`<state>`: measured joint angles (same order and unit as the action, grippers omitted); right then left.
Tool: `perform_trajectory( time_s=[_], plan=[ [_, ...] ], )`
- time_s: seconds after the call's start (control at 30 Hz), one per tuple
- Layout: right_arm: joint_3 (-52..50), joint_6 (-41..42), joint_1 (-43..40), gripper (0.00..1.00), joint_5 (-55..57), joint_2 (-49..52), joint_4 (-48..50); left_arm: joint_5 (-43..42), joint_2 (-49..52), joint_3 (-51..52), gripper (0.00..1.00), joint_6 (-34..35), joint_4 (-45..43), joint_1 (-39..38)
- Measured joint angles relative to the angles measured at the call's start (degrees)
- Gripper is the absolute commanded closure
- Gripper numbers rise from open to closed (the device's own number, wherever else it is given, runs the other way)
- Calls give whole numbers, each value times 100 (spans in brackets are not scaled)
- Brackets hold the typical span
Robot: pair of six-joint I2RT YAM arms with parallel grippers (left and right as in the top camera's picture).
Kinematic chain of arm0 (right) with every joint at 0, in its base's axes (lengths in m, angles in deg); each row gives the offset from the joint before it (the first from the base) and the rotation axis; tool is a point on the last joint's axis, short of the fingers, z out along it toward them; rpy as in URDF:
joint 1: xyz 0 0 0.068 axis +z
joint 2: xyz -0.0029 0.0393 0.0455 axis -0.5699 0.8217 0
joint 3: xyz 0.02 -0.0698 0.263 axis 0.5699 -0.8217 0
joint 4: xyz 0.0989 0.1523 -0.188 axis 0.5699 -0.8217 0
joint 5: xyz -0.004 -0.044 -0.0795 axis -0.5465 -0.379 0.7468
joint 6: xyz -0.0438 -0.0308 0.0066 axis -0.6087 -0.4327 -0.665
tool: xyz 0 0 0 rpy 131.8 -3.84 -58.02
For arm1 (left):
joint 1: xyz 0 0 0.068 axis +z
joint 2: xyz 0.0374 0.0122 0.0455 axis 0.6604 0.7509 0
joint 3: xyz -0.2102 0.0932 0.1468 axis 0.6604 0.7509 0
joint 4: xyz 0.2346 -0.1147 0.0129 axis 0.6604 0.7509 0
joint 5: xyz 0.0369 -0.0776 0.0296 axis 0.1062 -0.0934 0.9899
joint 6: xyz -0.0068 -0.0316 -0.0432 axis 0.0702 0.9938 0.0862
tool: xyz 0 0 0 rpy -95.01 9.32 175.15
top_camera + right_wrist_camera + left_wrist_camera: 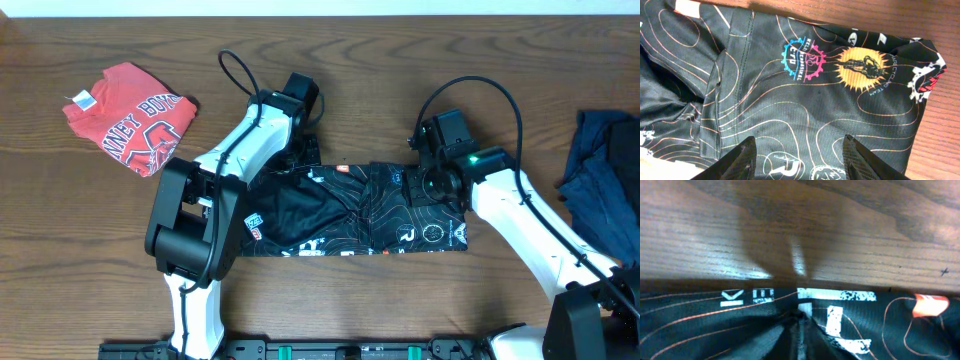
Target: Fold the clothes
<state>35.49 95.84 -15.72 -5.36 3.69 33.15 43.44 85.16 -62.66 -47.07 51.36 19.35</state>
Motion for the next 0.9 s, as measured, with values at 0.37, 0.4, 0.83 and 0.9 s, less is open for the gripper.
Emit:
perform_trajectory(
  time_s=[0.37, 0.4, 0.83, 0.9],
  plan=[
    [0, 0, 0, 47, 0, 0, -31, -254, 0, 0, 94, -33, 439, 0],
    [0, 0, 0, 46, 0, 0, -33, -328, -2, 0, 94, -59, 507, 0],
    [0, 0, 0, 46, 0, 0, -31, -885, -262, 4, 73, -710, 739, -402],
    [0, 0, 0, 47, 0, 0, -31, -876, -262, 4, 48, -789, 699, -529]
  ],
)
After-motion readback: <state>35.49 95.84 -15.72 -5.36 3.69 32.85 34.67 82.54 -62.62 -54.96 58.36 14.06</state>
